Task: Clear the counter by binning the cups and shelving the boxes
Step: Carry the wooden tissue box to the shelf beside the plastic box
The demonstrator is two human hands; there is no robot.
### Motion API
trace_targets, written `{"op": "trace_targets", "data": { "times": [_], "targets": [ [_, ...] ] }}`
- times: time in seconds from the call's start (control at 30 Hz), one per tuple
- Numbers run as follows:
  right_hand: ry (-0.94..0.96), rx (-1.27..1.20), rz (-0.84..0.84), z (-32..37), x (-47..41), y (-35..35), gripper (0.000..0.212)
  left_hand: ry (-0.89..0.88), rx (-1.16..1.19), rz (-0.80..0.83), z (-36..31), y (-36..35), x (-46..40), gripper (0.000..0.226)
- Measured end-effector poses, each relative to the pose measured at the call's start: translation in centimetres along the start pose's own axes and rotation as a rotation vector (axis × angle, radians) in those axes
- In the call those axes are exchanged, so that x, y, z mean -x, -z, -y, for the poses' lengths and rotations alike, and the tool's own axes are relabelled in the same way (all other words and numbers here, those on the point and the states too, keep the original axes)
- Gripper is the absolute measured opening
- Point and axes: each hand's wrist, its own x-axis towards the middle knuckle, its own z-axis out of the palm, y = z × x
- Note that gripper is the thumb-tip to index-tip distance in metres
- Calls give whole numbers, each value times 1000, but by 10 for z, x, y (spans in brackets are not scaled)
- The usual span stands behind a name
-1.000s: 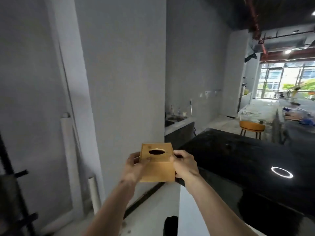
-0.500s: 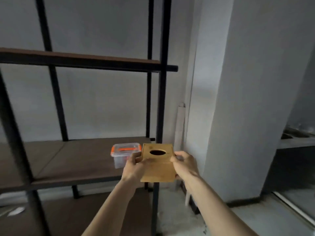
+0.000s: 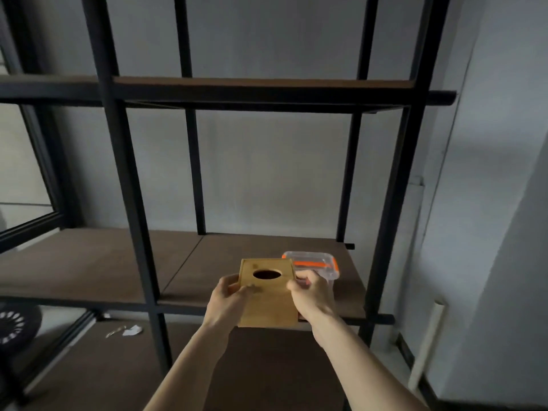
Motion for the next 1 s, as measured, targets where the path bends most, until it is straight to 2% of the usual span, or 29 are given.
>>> {"op": "trace_targets", "data": {
  "times": [0.3,0.47,0.63,0.8,0.93,1.0],
  "targets": [
    [-49,38,56,9,-139,-74,31,75,-30,-49,6,4,-158,38],
    [-107,80,73,7,-198,-103,29,114,-43,-18,20,2,-224,36],
    [-166,92,103,-7,-250,-133,29,164,-70,29,47,1,-290,44],
    [-232,107,94,-27,-292,-168,18,180,-130,76,77,1,-349,45],
    [-290,124,112,-49,-325,-192,30,211,-173,100,105,-4,-392,46],
    [-316,132,117,-62,-339,-203,30,214,-177,99,121,-9,-409,45]
  ]
}}
